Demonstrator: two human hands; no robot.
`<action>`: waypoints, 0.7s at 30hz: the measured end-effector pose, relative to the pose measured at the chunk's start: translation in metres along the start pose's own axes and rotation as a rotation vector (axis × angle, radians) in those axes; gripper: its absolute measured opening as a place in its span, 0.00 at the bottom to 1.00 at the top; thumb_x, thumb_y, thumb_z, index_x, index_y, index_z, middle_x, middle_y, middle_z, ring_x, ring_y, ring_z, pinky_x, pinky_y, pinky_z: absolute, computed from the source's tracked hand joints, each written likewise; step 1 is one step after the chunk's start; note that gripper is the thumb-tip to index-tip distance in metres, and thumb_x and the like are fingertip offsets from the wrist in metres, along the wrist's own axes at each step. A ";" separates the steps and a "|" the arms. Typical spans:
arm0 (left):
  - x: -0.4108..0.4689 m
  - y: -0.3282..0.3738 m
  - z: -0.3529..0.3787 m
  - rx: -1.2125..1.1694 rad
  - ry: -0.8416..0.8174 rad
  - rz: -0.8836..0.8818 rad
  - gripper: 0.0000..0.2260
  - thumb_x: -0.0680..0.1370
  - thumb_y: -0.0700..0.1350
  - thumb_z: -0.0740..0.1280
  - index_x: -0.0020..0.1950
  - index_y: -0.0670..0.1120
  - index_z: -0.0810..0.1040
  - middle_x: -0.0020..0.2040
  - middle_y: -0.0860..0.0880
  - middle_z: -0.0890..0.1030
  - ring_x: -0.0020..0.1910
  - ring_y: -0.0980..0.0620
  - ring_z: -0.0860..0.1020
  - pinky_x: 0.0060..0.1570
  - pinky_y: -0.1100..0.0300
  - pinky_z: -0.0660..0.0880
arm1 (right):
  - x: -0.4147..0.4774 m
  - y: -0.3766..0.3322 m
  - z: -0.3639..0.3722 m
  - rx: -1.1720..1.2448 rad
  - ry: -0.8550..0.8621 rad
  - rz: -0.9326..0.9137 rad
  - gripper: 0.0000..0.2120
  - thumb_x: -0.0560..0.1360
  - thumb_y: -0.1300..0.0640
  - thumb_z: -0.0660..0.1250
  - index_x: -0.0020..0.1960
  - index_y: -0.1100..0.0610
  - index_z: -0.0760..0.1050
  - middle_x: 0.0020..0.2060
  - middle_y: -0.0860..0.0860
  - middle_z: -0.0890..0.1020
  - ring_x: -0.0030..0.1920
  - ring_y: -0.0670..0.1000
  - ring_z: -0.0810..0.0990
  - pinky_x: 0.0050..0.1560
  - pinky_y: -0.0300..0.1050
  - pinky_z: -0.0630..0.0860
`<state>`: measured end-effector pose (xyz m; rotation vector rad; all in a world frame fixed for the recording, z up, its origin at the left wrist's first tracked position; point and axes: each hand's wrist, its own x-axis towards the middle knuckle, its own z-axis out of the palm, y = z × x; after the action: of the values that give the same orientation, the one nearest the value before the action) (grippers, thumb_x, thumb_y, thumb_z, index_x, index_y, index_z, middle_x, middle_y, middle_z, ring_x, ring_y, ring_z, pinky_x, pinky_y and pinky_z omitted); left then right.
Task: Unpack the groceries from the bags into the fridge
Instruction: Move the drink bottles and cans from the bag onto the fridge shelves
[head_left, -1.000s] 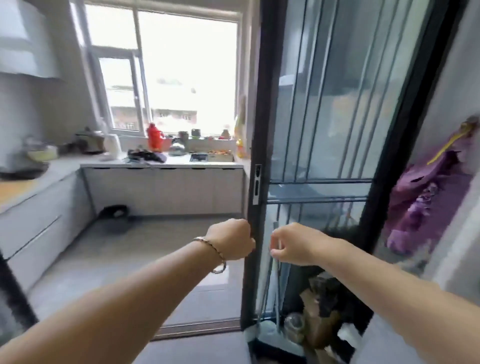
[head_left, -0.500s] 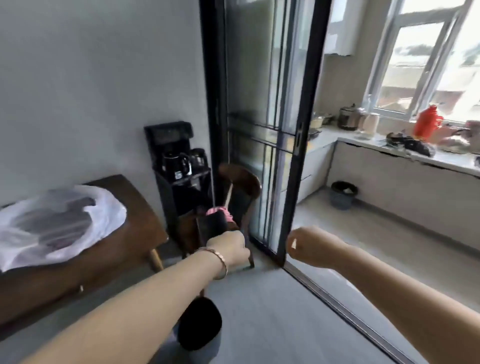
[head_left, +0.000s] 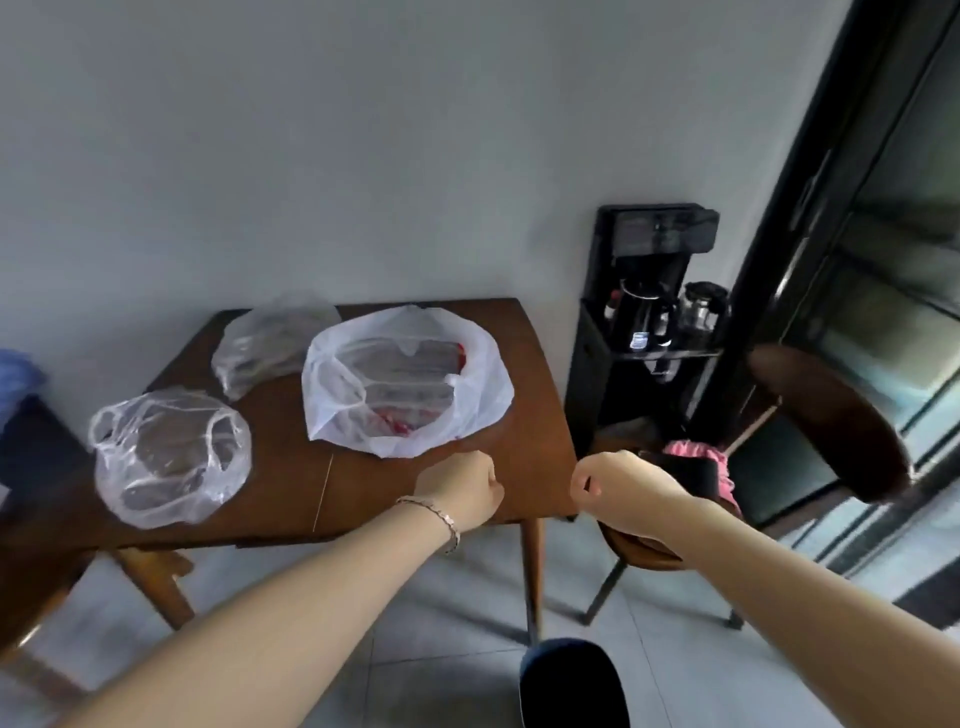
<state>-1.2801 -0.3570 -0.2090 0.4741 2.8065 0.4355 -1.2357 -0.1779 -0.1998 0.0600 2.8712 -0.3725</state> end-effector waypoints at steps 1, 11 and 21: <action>0.013 -0.011 -0.003 -0.006 0.001 -0.034 0.09 0.78 0.45 0.57 0.49 0.47 0.77 0.51 0.49 0.81 0.49 0.48 0.78 0.48 0.58 0.73 | 0.023 -0.006 0.000 0.005 -0.024 -0.034 0.09 0.77 0.55 0.58 0.41 0.51 0.75 0.37 0.45 0.76 0.42 0.50 0.76 0.46 0.45 0.75; 0.151 -0.148 -0.025 -0.083 0.022 -0.226 0.09 0.79 0.45 0.56 0.47 0.45 0.75 0.40 0.48 0.78 0.41 0.48 0.77 0.39 0.59 0.70 | 0.243 -0.077 0.021 -0.025 -0.119 -0.208 0.13 0.79 0.55 0.56 0.58 0.50 0.75 0.52 0.48 0.81 0.48 0.50 0.81 0.49 0.44 0.79; 0.342 -0.265 -0.059 0.185 0.110 0.060 0.11 0.78 0.45 0.61 0.58 0.47 0.76 0.77 0.47 0.47 0.75 0.45 0.49 0.72 0.50 0.49 | 0.422 -0.125 0.054 0.139 0.051 -0.036 0.13 0.79 0.56 0.58 0.61 0.53 0.75 0.60 0.48 0.73 0.57 0.50 0.74 0.54 0.37 0.70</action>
<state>-1.6830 -0.4892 -0.3125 0.5911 2.9603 0.2203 -1.6409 -0.3087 -0.3231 0.0438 2.8951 -0.5854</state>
